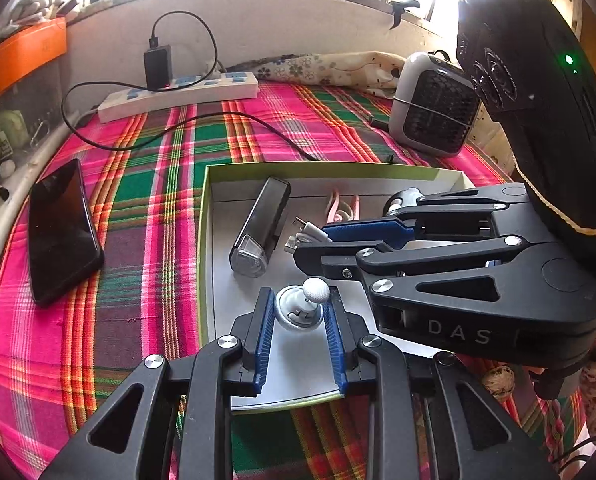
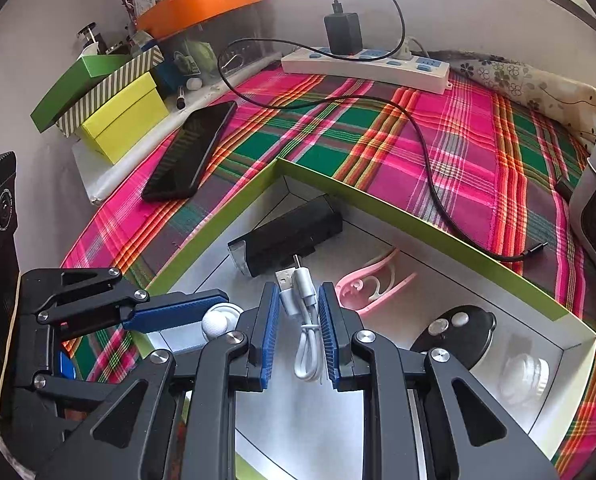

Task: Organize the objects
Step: 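Lower and open left tool releasing knob while right tool releases cable, then withdraw both tools from the box toward the remaining objects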

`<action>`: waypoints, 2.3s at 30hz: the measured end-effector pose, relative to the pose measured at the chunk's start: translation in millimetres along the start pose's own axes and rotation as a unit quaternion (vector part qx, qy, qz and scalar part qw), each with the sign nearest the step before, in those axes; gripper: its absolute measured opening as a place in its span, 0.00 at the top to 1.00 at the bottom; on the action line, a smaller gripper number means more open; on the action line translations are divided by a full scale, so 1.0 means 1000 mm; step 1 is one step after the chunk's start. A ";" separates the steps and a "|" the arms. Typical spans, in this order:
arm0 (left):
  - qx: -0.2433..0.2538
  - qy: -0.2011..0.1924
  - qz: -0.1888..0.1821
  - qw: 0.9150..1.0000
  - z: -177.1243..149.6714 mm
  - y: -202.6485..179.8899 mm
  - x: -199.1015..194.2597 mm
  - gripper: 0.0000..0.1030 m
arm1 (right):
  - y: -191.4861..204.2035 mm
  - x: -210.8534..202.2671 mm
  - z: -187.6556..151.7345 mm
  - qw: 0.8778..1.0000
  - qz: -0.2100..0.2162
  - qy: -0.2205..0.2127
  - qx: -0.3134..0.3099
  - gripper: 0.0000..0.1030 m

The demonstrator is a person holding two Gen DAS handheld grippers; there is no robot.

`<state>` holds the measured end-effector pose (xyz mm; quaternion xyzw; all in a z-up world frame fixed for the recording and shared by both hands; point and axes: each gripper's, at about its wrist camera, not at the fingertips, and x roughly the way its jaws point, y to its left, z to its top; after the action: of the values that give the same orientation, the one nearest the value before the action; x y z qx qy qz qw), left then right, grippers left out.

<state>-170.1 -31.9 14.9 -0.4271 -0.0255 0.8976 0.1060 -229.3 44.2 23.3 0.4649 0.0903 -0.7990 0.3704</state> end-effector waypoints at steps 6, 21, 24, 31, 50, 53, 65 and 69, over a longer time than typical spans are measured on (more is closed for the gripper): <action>-0.001 0.000 -0.001 1.000 0.001 0.002 0.001 0.78 | 0.000 0.004 0.001 1.000 -0.001 0.005 0.002 0.79; 0.000 0.002 0.002 1.000 0.001 0.003 0.001 0.77 | 0.000 0.007 0.003 1.000 -0.005 0.010 0.006 0.79; 0.000 0.002 0.002 1.000 0.001 0.003 0.001 0.77 | 0.001 0.007 0.003 1.000 -0.005 0.010 0.007 0.78; 0.000 0.002 0.002 1.000 0.001 0.003 0.001 0.77 | 0.002 0.007 0.003 1.000 -0.005 0.009 0.008 0.78; -0.010 -0.004 0.005 1.000 -0.004 0.009 -0.014 0.67 | 0.000 -0.011 -0.005 0.999 0.008 -0.010 0.032 0.69; -0.011 -0.007 0.009 1.000 -0.006 0.008 -0.020 0.67 | 0.001 -0.018 -0.007 0.999 0.010 -0.015 0.036 0.64; -0.010 -0.023 0.015 1.000 -0.012 0.002 -0.043 0.67 | 0.011 -0.051 -0.020 0.998 -0.009 -0.050 0.042 0.64; -0.010 -0.030 0.015 0.999 -0.015 -0.001 -0.053 0.67 | 0.016 -0.066 -0.029 0.997 -0.027 -0.065 0.040 0.64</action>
<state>-125.9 -42.6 45.4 -0.4015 -0.0309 0.9111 0.0874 -179.4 80.1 64.1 0.4238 0.0461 -0.8404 0.3346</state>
